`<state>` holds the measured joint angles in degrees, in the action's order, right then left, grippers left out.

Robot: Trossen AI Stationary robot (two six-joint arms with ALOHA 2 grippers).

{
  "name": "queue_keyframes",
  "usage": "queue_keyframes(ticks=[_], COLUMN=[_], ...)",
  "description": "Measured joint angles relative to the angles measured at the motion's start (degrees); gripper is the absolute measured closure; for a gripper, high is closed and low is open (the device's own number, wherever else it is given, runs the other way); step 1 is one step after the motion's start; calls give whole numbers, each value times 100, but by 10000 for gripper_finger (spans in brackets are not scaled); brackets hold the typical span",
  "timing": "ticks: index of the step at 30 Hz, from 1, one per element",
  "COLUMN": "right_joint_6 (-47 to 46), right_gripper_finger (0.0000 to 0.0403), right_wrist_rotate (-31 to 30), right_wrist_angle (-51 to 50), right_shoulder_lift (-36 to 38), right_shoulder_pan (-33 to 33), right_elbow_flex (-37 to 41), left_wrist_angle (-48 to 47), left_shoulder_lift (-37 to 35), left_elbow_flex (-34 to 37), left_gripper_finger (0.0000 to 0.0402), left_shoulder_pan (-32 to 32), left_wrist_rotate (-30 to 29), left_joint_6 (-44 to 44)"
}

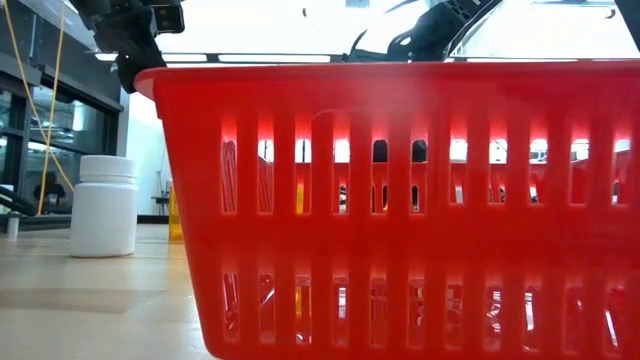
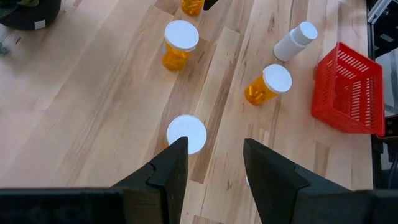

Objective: Pick and place pill bottles into a basket
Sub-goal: Put the orange pill bottle into the red bin

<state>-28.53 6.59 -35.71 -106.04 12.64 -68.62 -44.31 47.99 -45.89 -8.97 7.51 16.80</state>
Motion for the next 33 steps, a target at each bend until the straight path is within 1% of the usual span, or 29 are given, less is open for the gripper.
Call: queue_keyframes(ticks=[19, 23, 27, 30, 33], right_joint_6=[44, 39, 28, 97, 193], right_gripper_finger=[203, 208, 202, 201, 203], right_wrist_rotate=[-52, -65, -103, -304, -382], right_wrist_angle=[-32, -27, -128, -298, -612], right_shoulder_lift=[7, 7, 7, 7, 7], right_shoulder_pan=[-272, -340, -416, -488, -547], right_elbow_flex=[0, 0, -83, -370, -777], left_wrist_angle=[4, 4, 6, 5, 7], left_shoulder_lift=[0, 0, 0, 0, -1], left_elbow_flex=[0, 0, 0, 0, 0], left_gripper_finger=[211, 211, 211, 211, 211], left_shoulder_pan=[0, -1, -1, -1, -1], left_wrist_rotate=[-2, -2, -3, -4, -4], left_joint_6=[0, -1, -1, -2, -2])
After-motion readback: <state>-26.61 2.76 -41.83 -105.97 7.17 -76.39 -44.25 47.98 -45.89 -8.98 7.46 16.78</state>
